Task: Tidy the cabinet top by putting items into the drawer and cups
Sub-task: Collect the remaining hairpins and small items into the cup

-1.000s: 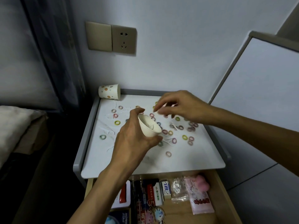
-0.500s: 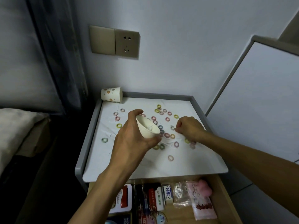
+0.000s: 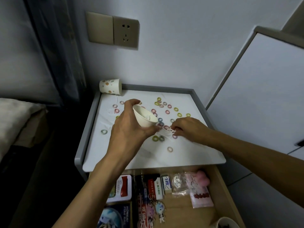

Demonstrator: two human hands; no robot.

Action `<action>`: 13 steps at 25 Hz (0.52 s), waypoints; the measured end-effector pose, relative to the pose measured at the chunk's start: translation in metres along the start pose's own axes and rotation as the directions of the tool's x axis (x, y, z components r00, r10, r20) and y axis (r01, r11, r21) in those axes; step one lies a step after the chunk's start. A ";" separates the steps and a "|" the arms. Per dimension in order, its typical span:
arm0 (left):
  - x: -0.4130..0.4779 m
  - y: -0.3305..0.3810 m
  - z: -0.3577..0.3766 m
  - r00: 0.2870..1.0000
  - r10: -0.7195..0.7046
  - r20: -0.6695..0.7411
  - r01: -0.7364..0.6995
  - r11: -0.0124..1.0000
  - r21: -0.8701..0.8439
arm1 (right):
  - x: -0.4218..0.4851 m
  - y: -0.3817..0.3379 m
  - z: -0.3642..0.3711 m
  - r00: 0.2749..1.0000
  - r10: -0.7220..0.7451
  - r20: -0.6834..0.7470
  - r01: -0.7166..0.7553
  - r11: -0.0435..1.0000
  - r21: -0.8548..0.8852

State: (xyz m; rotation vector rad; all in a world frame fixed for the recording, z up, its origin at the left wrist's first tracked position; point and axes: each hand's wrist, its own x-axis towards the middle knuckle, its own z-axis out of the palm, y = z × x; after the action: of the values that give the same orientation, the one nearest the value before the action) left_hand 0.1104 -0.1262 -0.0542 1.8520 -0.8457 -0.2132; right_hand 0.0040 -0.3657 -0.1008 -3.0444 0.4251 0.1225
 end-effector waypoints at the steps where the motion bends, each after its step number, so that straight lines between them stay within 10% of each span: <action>1: -0.001 0.000 -0.001 1.000 -0.004 0.000 0.004 1.000 0.003 | 0.001 0.000 0.001 1.000 -0.012 0.000 0.012 1.000 -0.012; 13: -0.001 0.000 -0.004 1.000 -0.011 -0.001 0.011 1.000 0.005 | 0.004 0.008 -0.024 0.992 0.118 0.054 -0.117 0.993 -0.028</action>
State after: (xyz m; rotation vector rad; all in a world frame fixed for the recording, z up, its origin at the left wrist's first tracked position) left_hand 0.1113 -0.1228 -0.0528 1.8618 -0.8366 -0.2168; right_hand 0.0071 -0.3764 -0.0777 -3.0305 0.6031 0.2185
